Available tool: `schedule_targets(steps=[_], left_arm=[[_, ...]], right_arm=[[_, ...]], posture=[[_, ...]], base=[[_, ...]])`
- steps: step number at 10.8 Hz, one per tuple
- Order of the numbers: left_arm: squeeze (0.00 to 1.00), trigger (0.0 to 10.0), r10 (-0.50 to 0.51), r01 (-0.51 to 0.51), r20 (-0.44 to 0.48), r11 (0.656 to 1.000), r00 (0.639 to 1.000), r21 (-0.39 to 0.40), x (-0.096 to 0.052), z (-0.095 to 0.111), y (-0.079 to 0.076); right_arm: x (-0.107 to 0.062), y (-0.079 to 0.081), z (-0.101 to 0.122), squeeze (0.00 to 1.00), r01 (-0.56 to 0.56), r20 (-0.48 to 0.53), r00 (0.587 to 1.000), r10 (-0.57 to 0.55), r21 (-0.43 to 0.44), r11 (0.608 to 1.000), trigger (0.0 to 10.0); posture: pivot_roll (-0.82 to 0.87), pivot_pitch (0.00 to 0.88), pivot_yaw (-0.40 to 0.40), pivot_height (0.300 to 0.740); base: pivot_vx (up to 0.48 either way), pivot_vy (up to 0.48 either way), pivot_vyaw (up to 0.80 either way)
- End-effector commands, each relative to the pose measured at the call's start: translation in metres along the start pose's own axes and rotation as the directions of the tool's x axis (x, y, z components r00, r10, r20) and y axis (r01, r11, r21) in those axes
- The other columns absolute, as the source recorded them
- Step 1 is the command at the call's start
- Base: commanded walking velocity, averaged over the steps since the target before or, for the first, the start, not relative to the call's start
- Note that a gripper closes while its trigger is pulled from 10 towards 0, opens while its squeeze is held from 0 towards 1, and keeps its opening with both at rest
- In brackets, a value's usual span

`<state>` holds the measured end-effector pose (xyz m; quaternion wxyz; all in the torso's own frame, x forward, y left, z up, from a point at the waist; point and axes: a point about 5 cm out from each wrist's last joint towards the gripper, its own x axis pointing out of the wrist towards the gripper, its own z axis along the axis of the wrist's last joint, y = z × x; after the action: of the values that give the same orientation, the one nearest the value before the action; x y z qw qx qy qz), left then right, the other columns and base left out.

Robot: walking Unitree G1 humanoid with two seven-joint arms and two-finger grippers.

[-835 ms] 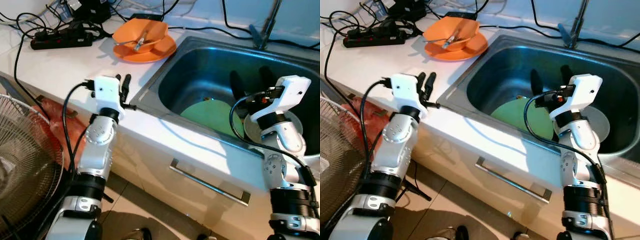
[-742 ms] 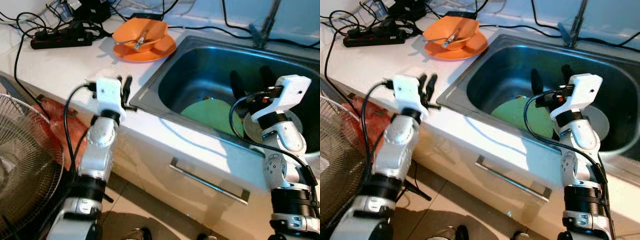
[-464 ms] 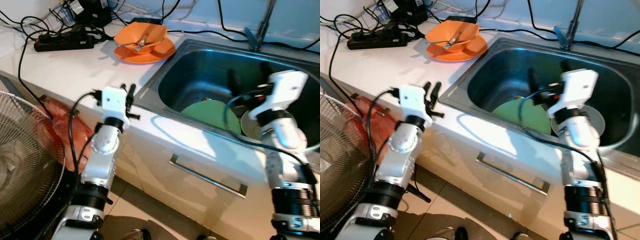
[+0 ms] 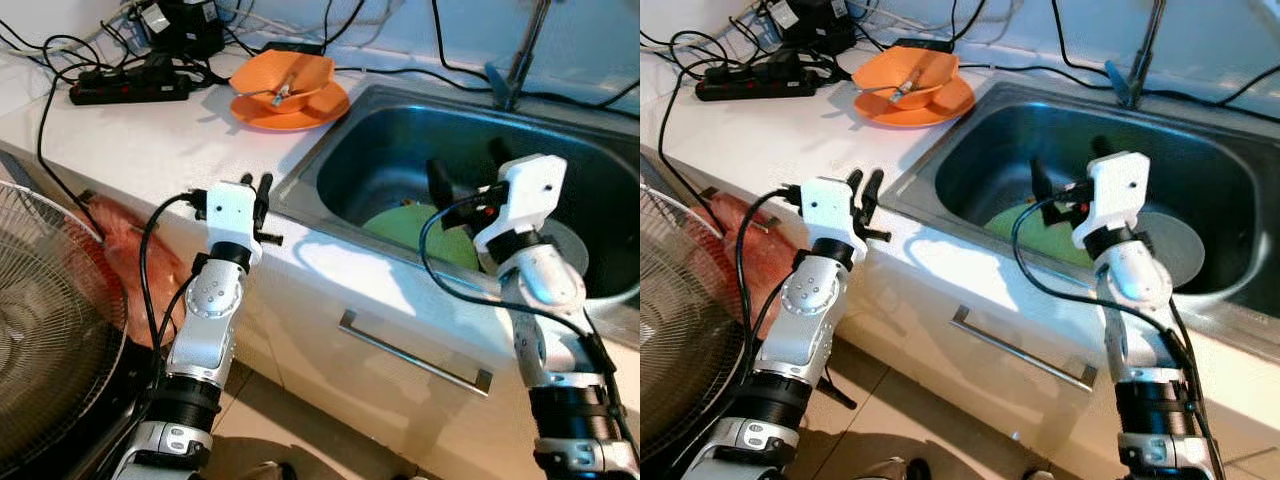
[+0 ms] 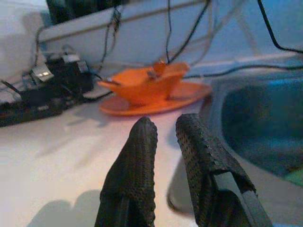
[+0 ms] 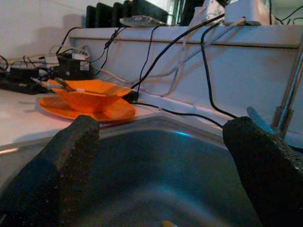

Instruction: Kitchen organization

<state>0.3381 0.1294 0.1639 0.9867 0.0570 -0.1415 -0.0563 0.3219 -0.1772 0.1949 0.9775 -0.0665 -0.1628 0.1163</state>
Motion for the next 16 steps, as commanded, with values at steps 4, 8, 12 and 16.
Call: schedule_targets(steps=[4, 8, 12, 16], left_arm=[[0.0, 10.0, 0.031, -0.033, 0.04, 0.998, 0.999, 0.044, -0.007, 0.004, 0.0], [0.0, 10.0, 0.068, -0.072, 0.061, 0.996, 0.996, 0.06, -0.009, 0.009, 0.001], [0.0, 10.0, 0.11, -0.112, 0.044, 0.992, 0.993, 0.06, -0.011, 0.008, 0.008], [0.0, 10.0, 0.12, -0.121, 0.017, 0.991, 0.993, 0.064, -0.011, 0.007, 0.012]], right_arm=[[-0.003, 0.003, 0.004, 0.0, 0.001, 0.004, 1.0, -0.001, -0.014, 1.0, 10.0], [-0.007, 0.004, 0.002, 0.0, 0.01, -0.009, 1.0, -0.01, 0.001, 1.0, 10.0], [-0.005, 0.004, 0.002, 0.0, 0.012, -0.018, 1.0, -0.012, 0.007, 1.0, 10.0], [-0.006, 0.002, -0.004, 0.0, 0.05, -0.051, 0.998, -0.049, 0.03, 0.998, 10.0]], posture=[[-0.05, 0.025, 0.052, 0.74], [-0.04, 0.04, 0.027, 0.74], [-0.03, 0.071, 0.011, 0.74], [-0.02, 0.086, 0.02, 0.74]], base=[[0.0, 0.0, 0.0], [0.0, 0.0, 0.0], [0.0, 0.0, 0.0], [0.0, 0.233, 0.0]])
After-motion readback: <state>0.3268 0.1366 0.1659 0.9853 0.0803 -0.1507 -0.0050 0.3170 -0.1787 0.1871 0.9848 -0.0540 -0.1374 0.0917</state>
